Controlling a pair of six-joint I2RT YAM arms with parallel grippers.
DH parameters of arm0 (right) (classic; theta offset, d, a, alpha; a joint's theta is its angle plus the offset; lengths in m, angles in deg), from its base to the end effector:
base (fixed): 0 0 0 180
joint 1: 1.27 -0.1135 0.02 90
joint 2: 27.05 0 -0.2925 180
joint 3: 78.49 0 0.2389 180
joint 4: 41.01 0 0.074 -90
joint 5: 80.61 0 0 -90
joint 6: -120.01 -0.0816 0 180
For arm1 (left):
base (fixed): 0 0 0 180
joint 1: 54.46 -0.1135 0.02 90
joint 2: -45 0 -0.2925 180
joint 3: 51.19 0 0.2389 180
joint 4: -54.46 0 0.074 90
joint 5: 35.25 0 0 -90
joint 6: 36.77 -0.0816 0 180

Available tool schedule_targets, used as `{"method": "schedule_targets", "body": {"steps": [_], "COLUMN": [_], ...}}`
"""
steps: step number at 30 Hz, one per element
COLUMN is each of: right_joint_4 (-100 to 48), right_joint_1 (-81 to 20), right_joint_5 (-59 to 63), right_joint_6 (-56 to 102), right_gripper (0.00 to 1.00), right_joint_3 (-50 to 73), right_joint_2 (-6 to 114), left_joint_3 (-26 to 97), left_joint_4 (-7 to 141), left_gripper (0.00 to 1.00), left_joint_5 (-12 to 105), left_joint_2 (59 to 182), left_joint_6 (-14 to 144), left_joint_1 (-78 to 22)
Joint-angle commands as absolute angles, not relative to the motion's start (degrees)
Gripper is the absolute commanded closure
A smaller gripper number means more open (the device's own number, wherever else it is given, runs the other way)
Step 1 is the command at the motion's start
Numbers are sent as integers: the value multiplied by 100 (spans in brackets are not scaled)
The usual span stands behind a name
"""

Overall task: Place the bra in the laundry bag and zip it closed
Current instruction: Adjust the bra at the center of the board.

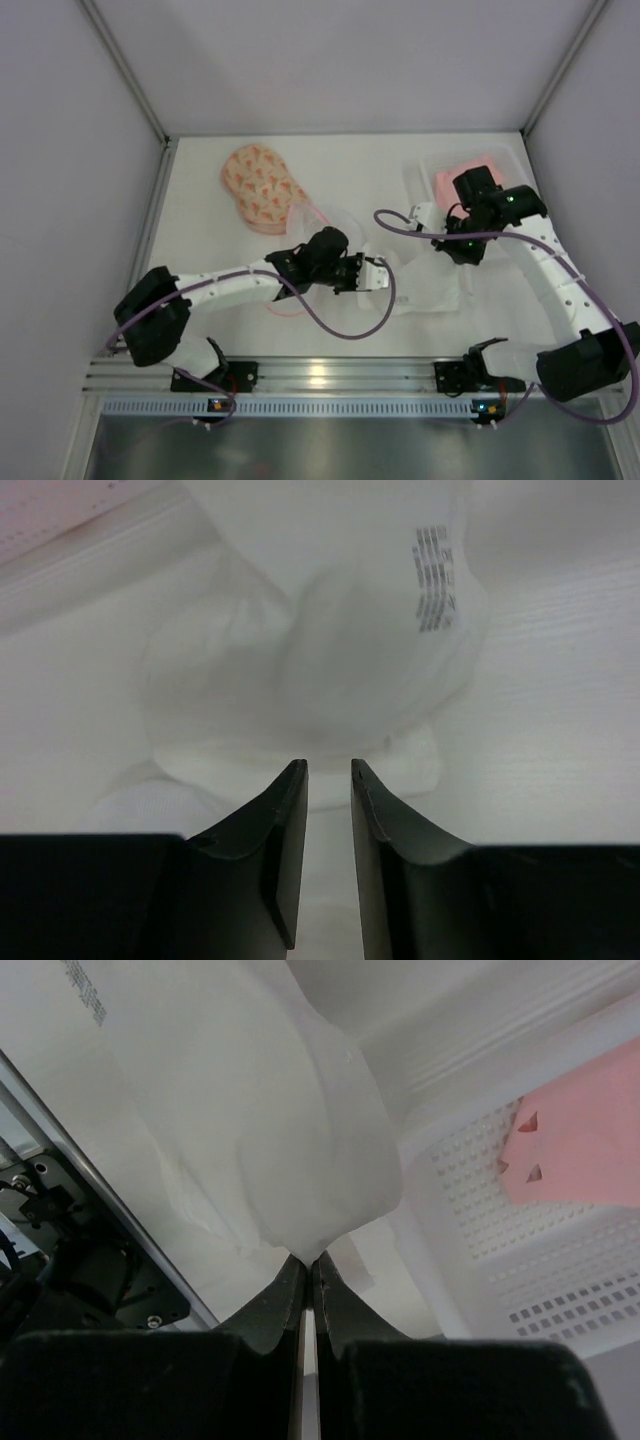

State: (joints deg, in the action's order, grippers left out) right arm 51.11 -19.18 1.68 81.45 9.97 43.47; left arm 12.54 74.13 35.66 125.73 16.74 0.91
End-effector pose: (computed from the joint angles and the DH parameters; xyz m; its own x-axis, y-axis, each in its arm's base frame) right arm 0.1793 0.0694 0.3138 -0.3052 -0.9130 -0.2709 -0.9275 0.3494 -0.1327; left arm 0.1613 -0.2806 0.2421 0.2782 0.5861 -0.7610 0.9468 -0.0340 0.3200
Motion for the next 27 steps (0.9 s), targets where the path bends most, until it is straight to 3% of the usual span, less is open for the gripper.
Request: {"method": "schedule_targets", "body": {"steps": [1,6,13,19,27], "right_joint_4": [5931,5922,5931,5931,5922], "right_joint_1": [-1885,-1780,-1692,-1735,-2253], "right_joint_5": [-89,-212,-493,-678,-1320], "right_joint_6": [7914,7870,7844,7809,7291], "right_gripper": [100,100,100,100,99], "right_joint_3": [1050,1023,1182,1295,1999], "right_joint_2": [4432,4397,4467,4836,5705], "left_joint_3": [1749,1907,2645,2497,1117], "left_joint_4": [6025,5451,5354,5695,5653], "left_gripper": [71,80,79,73,37], "left_joint_5": [2988,2970,3259,3691,3367], "left_joint_2": [13304,14192,15450,15505,12926], "left_joint_6": [1535,1027,612,989,1561], "left_joint_1": [267,644,988,874,1084]}}
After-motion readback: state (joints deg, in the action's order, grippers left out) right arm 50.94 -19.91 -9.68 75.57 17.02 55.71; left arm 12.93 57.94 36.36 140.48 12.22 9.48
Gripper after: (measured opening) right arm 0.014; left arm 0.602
